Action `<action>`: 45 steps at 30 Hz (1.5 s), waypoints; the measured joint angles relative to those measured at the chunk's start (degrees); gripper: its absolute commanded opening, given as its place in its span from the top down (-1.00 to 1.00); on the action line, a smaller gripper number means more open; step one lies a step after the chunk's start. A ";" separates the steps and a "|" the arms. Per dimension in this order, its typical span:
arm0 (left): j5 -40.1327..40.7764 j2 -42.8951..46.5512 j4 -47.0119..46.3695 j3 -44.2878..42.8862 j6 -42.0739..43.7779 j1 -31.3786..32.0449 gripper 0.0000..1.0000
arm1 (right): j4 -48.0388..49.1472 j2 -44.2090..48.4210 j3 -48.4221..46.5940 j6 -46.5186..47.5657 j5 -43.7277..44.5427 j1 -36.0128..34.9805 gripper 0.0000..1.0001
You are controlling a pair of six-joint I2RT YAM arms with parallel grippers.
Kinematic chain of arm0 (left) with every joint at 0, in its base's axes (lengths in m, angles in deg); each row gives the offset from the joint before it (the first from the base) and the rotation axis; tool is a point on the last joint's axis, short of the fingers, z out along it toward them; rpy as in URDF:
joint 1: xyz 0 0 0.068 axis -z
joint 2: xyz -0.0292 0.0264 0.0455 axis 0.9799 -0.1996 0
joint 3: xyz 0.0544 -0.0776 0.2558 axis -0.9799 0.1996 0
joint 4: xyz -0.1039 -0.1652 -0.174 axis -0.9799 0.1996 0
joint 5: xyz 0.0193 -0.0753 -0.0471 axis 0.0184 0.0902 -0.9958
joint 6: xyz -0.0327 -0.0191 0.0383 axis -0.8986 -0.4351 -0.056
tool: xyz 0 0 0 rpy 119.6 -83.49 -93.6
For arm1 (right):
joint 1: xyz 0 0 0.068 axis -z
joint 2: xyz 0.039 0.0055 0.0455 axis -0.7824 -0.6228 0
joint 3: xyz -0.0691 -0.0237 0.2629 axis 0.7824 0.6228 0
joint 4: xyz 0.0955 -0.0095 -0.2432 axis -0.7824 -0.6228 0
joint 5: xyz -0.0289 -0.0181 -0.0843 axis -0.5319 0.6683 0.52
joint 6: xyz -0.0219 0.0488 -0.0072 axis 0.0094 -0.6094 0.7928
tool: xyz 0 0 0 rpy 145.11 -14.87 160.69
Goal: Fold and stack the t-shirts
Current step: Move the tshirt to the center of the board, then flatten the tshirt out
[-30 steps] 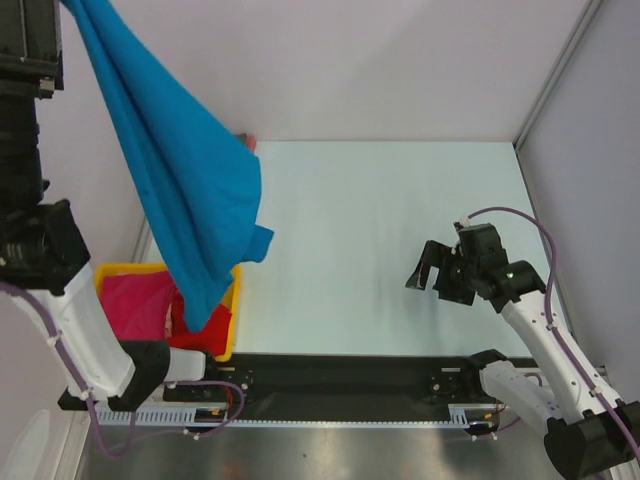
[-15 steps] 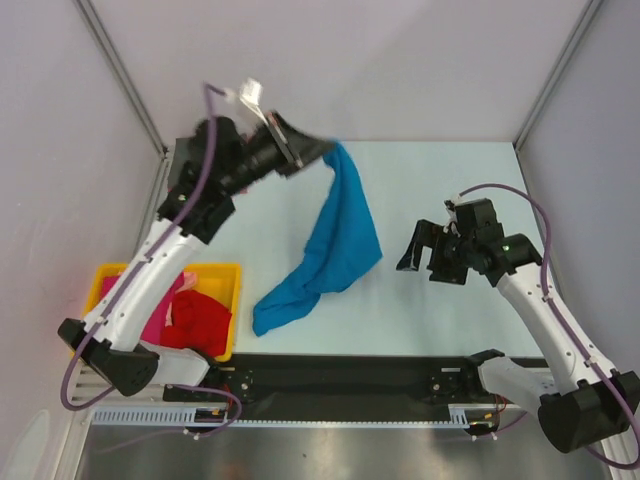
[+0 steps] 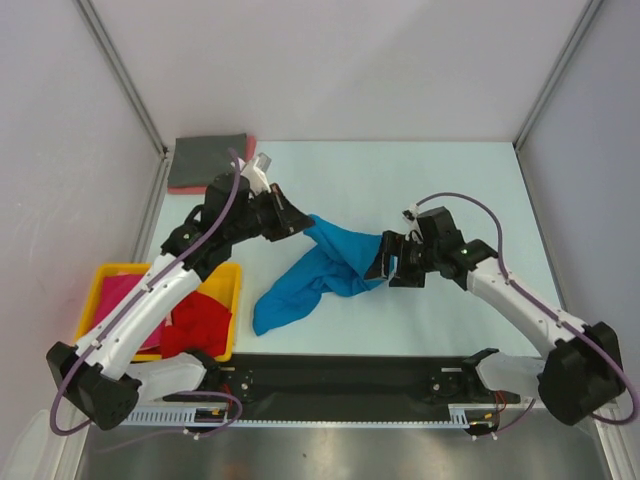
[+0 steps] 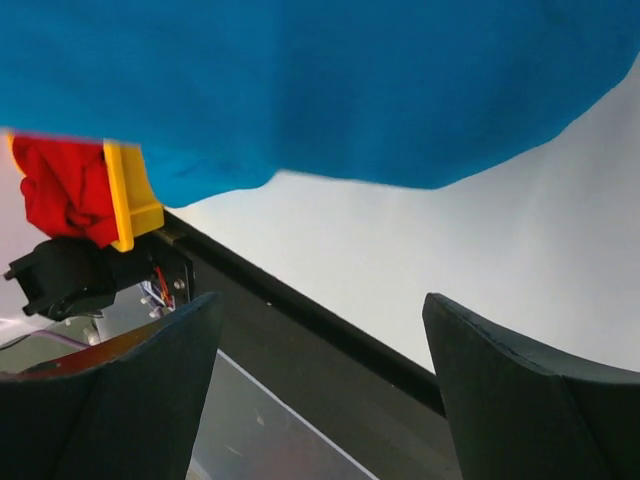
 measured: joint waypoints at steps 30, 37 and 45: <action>9.66 -7.37 13.88 1.18 13.33 3.08 -0.90 | -13.86 -12.07 -12.83 1.66 6.05 10.62 -1.00; 11.76 -22.53 14.32 2.43 13.38 0.85 -0.70 | -12.20 -32.68 -25.33 3.08 8.26 6.45 -0.79; 10.82 -22.73 13.86 6.19 13.86 0.39 -0.08 | -12.79 -44.85 -39.17 5.92 11.34 -1.64 -0.18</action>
